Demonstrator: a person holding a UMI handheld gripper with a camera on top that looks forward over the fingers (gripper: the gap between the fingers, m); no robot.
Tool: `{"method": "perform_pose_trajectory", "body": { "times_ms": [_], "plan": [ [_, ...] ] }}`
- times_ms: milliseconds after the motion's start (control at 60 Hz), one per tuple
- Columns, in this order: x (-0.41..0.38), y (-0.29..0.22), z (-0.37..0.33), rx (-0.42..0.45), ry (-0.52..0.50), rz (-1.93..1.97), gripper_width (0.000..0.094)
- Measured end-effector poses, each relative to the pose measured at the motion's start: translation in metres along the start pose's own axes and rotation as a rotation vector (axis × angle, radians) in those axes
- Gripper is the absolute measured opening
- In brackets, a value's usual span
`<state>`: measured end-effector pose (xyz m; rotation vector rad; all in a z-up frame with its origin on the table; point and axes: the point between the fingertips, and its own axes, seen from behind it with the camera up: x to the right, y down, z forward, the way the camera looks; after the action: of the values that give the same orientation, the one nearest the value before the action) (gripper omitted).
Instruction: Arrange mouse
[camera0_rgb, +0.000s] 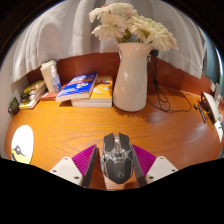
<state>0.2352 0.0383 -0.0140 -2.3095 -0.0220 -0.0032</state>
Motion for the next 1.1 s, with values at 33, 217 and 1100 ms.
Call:
{"method": "perform_pose_trajectory", "body": {
  "times_ms": [33,217,1100],
  "plan": [
    [0.001,-0.001,0.003,-0.006,0.003,-0.006,0.0640],
    [-0.001,-0.003,0.005,-0.015,-0.022,0.006,0.0523],
    [-0.202,-0.268,-0.186,0.369,0.029,0.091,0.0376]
  ]
}}
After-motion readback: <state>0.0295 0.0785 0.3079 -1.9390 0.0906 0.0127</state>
